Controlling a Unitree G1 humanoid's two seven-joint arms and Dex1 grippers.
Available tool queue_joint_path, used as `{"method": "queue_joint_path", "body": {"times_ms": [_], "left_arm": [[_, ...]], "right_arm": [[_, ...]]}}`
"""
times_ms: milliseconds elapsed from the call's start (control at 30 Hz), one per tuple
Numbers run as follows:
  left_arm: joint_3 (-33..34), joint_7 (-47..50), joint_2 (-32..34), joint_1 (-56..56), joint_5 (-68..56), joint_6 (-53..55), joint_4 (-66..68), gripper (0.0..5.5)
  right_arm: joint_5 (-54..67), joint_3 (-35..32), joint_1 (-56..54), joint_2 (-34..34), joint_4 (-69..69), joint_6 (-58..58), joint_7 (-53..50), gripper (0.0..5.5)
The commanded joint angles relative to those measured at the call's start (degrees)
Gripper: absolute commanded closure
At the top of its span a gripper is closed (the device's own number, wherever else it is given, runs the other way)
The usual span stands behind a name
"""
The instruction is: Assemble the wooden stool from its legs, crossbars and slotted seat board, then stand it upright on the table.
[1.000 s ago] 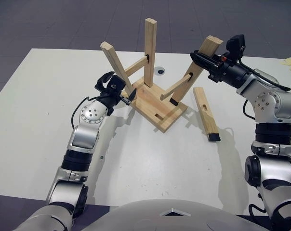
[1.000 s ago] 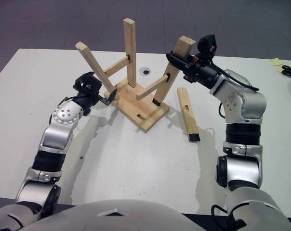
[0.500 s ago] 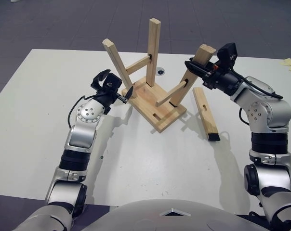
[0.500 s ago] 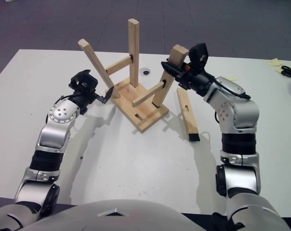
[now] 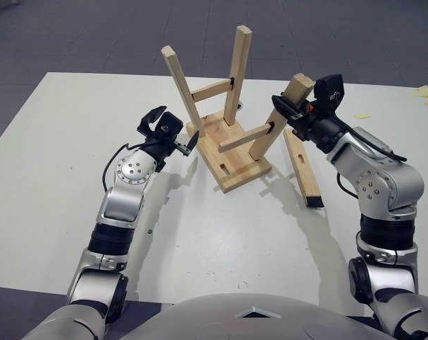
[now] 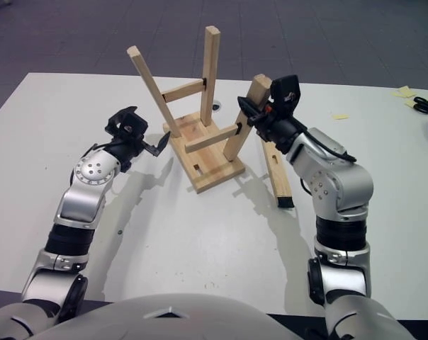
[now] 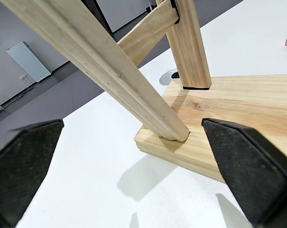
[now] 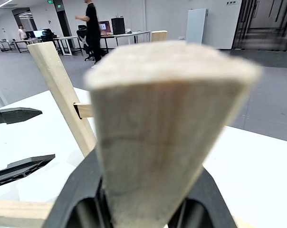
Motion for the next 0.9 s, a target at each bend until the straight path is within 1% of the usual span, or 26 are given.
{"method": "queue_joint_path", "body": {"times_ms": [33,267,533,567,633,867,900], "left_arm": [[-0.32,0.35,-0.01,0.69,0.71,0.88,-0.63,0.1],[-0.64,0.23,-0.13,0.32,0.93,0.7,0.12,0.1],[-0.64,0.11,-0.14,0.08,0.79,0.4,0.82,0.1],[-0.74,0.07,-0.13,0.05,0.85,0.37,0.93,0.1],[-0.98,-0.05,-0.26,-0.12,0.85,0.32,1.17,0.1],[-1.2,-0.17,-0.39,-0.51,0.69,0.01,1.85,0.1],[-1.07,-0.07,-0.56,-0.48,0.49,0.1,1.86,0.1]], "right_arm": [[-5.42,5.88,8.4,-1.69,3.32,5.97,-2.19,4.43],[-1.86,0.43,3.44,2.45,4.27,2.45,-4.56,4.42],[2.46,-4.14,-2.11,6.72,5.19,-1.56,-2.5,4.47],[3.19,-4.82,-2.54,7.43,5.25,-1.63,-2.7,4.1],[4.19,-5.87,-3.23,8.35,5.24,-2.28,-2.66,3.87],[4.93,-7.53,-6.04,9.13,5.72,-3.26,-2.21,2.71],[6.06,-8.54,-7.16,9.81,5.91,-3.11,-2.62,2.52]]}}
